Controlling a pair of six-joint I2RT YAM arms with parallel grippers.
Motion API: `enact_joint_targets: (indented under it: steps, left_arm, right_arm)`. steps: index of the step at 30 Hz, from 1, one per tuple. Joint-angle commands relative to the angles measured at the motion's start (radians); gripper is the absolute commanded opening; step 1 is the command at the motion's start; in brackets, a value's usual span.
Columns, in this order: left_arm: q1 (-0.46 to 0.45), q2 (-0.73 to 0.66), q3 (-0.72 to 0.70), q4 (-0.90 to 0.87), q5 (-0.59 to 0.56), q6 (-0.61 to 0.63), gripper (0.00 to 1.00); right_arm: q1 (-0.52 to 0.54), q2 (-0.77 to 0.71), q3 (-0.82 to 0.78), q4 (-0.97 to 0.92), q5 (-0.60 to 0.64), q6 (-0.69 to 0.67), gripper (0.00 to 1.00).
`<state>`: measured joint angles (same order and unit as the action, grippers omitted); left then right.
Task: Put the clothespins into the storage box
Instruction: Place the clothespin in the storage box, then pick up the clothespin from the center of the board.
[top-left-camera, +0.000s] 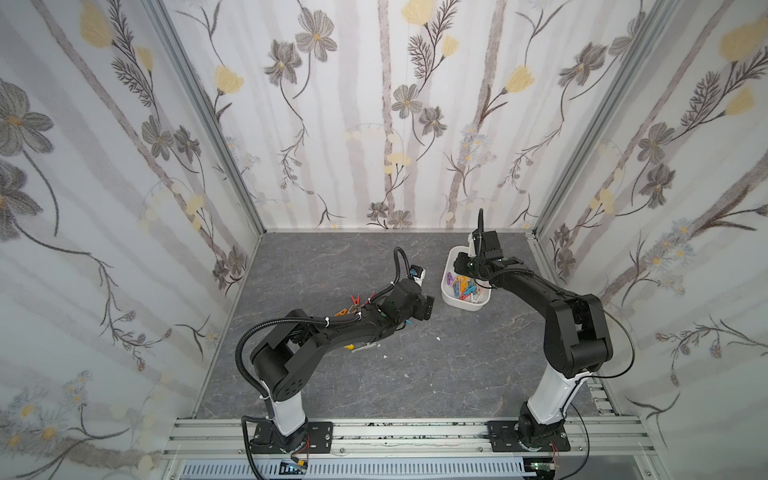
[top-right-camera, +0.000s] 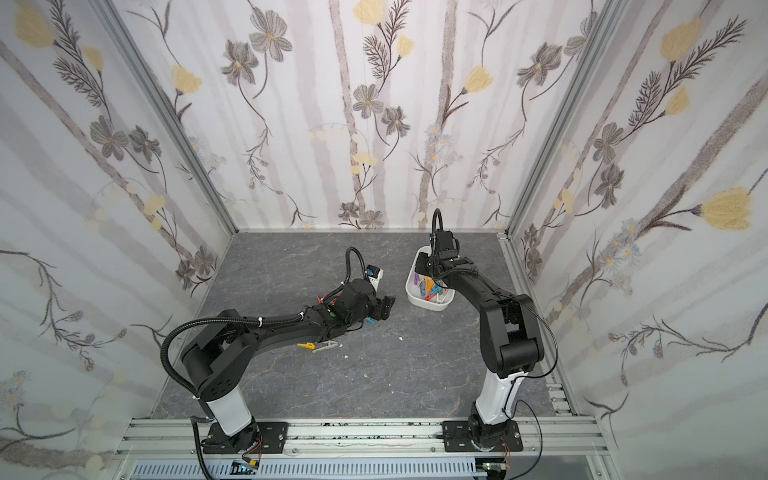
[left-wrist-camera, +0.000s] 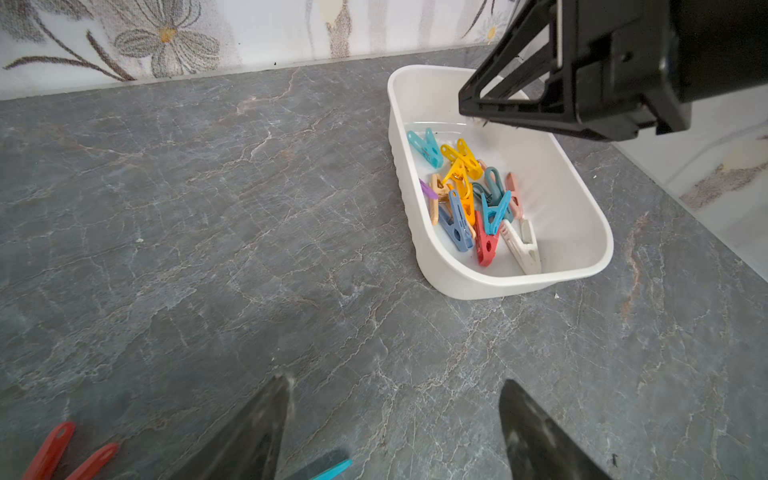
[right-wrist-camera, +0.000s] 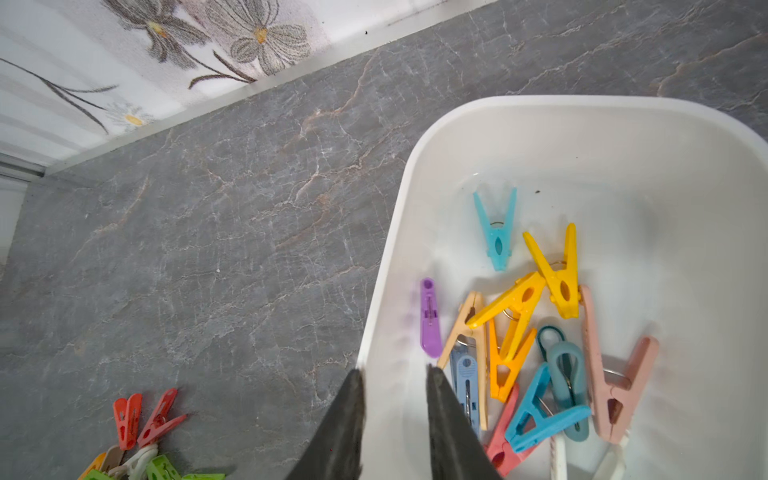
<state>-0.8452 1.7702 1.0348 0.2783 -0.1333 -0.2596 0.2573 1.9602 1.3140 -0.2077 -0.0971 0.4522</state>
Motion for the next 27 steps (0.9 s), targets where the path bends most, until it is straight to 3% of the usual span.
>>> enact_joint_targets:
  steps: [1, 9, 15, 21, 27]
  left_arm:
    - [0.016, -0.031, -0.013, 0.0, 0.004, -0.025, 0.8]
    - [0.127, -0.242, -0.205, 0.027, -0.011, -0.13, 0.8]
    - [0.233, -0.454, -0.397, -0.078, -0.056, -0.175, 0.8]
    - [0.27, -0.61, -0.538, -0.09, -0.054, -0.182, 0.8]
    - [0.265, -0.65, -0.615, 0.02, 0.009, -0.21, 0.8]
  right_arm:
    - [0.012, -0.036, 0.008, 0.006, -0.003, -0.001, 0.28]
    - [0.259, -0.2, -0.121, -0.025, 0.09, -0.002, 0.28]
    - [0.446, -0.151, -0.162, -0.075, 0.129, -0.011, 0.28]
    - [0.509, -0.045, -0.161, -0.085, 0.117, -0.047, 0.33]
    - [0.515, 0.009, -0.153, -0.091, 0.116, -0.089, 0.37]
